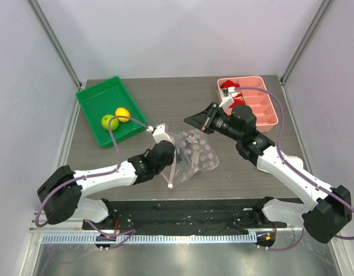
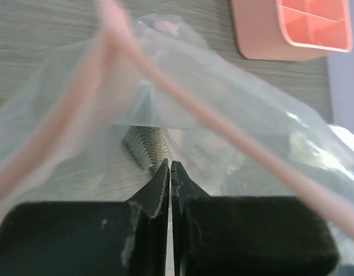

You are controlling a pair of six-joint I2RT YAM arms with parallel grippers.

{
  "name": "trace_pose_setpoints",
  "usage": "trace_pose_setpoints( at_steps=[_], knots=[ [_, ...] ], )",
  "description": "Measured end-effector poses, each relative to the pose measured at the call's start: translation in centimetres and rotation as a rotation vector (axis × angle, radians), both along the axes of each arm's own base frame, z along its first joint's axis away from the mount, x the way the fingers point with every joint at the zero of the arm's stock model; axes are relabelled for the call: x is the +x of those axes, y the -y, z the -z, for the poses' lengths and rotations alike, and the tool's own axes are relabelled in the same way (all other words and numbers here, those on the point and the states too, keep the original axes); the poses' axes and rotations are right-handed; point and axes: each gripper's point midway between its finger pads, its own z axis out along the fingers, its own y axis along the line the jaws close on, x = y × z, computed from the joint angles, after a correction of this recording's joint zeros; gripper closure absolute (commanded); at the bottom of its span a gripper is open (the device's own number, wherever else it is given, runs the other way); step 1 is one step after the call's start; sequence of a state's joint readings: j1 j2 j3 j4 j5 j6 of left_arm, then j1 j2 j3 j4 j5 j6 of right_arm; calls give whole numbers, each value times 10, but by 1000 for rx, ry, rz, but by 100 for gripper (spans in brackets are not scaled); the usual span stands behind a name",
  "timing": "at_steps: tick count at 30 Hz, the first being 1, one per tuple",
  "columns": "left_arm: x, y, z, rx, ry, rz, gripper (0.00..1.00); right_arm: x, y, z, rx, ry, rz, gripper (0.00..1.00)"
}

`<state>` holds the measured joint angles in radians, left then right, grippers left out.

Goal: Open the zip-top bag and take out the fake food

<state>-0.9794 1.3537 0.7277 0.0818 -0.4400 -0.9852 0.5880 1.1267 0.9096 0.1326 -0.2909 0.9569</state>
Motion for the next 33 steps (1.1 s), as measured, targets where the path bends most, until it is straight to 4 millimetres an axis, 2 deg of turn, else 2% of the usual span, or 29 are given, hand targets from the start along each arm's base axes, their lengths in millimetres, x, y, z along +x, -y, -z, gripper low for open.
trace_pose_setpoints(
  at_steps=[1, 4, 7, 11, 13, 17, 19, 23, 25, 26, 27, 29, 30, 32, 33],
  knots=[
    [-1, 2, -4, -10, 7, 19, 100, 0, -3, 0, -19, 6, -21, 72],
    [-5, 8, -20, -48, 30, 80, 100, 1, -16, 5, -101, 18, -113, 55],
    [-9, 11, -33, -77, 43, 132, 100, -9, -18, 26, -181, 3, -188, 41],
    [-12, 13, -42, -86, 35, 174, 100, -34, -12, 58, -249, -33, -262, 38],
    [-12, 14, -43, -82, 25, 184, 100, -44, -11, 66, -266, -45, -288, 38],
    [-13, 15, -40, -79, 4, 190, 100, -57, -12, 74, -274, -51, -336, 36],
    [-14, 15, -35, -72, -10, 190, 100, -61, -15, 74, -267, -47, -358, 32],
    [-15, 15, -25, -54, -37, 195, 100, -68, -21, 70, -243, -29, -396, 31],
    [-16, 15, -25, -54, -41, 198, 100, -70, -24, 67, -227, -16, -409, 36],
    [-16, 15, -24, -55, -43, 199, 100, -71, -27, 64, -219, -6, -415, 41],
    [-17, 15, -24, -55, -45, 199, 100, -71, -29, 63, -212, 3, -419, 56],
    [-18, 15, -23, -56, -51, 204, 100, -70, -32, 62, -206, 13, -422, 64],
    [-18, 15, -23, -55, -54, 205, 100, -69, -33, 62, -205, 11, -422, 74],
    [-20, 15, -21, -52, -64, 207, 100, -67, -34, 66, -211, 5, -420, 84],
    [-20, 14, -20, -51, -70, 207, 100, -66, -35, 68, -212, -4, -418, 95]
  ],
)
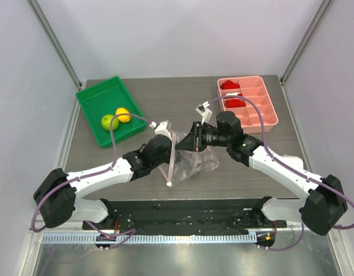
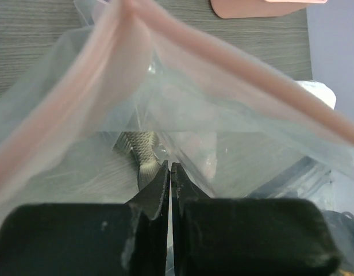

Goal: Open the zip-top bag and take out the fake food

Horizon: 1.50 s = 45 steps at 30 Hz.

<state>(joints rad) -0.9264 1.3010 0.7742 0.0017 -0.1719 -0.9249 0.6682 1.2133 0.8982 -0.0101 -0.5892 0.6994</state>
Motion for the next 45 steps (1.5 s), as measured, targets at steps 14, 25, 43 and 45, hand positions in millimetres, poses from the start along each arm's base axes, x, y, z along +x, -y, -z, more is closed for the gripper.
trace_pose_setpoints(
  at_steps=[14, 25, 43, 45],
  knots=[
    [-21, -17, -3, -27, -2, 44, 100, 25, 4, 1, -35, 15, 143, 98],
    [-42, -7, 7, -39, 23, 210, 100, 38, -9, -24, 48, 28, 159, 98],
    [-15, -13, 33, 84, -150, 107, 100, 52, -16, -48, 61, 89, 163, 98],
    [-7, -21, 41, 114, -157, 41, 94, 52, -16, -48, 67, 72, 172, 98]
  ],
)
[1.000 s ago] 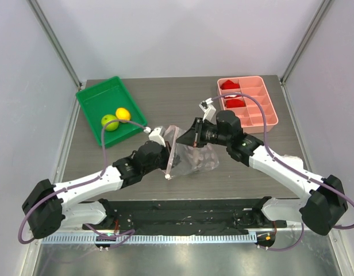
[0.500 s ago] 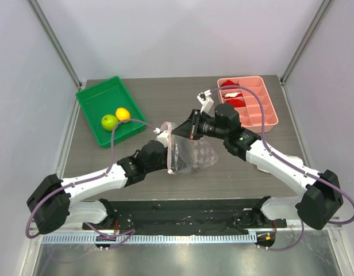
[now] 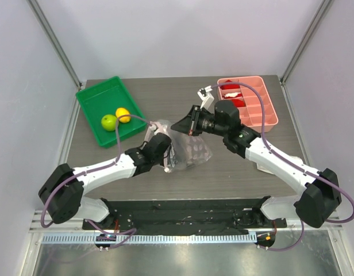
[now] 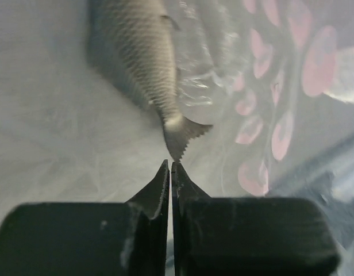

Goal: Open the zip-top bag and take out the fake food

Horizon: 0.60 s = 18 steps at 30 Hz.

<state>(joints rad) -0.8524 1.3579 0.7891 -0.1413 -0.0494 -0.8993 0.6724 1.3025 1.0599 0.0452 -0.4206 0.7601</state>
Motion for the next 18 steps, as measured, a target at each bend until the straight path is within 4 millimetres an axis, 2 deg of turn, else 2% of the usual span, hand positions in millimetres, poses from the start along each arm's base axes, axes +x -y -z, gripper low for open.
trace_pose_setpoints(
  at_steps=[1, 2, 3, 4, 7, 10, 13, 16, 18],
  knots=[
    [3, -3, 3, 12, 1, -22, 94, 0, 0, 0, 4, -7, 3, 98],
    [7, -6, 6, 25, 4, -48, 89, 0, 0, 0, 9, -14, 6, 92],
    [11, -9, 8, 40, 10, -72, 87, 0, 0, 1, 13, -24, 9, 81],
    [14, -12, 11, 57, 12, -94, 85, 0, 0, 2, 14, -32, 11, 63],
    [24, -18, 19, 90, 18, -150, 81, 1, 4, 10, -13, -60, 25, 42],
    [29, -22, 25, 112, 19, -174, 79, 6, 17, 26, -86, -80, 61, 33],
    [31, -23, 26, 111, 25, -186, 78, 16, 49, 40, -152, -95, 134, 29],
    [33, -22, 27, 93, 36, -198, 74, 52, 108, 50, -181, -106, 305, 25],
    [33, -23, 29, 88, 36, -202, 73, 68, 129, 63, -212, -121, 371, 27]
  ],
)
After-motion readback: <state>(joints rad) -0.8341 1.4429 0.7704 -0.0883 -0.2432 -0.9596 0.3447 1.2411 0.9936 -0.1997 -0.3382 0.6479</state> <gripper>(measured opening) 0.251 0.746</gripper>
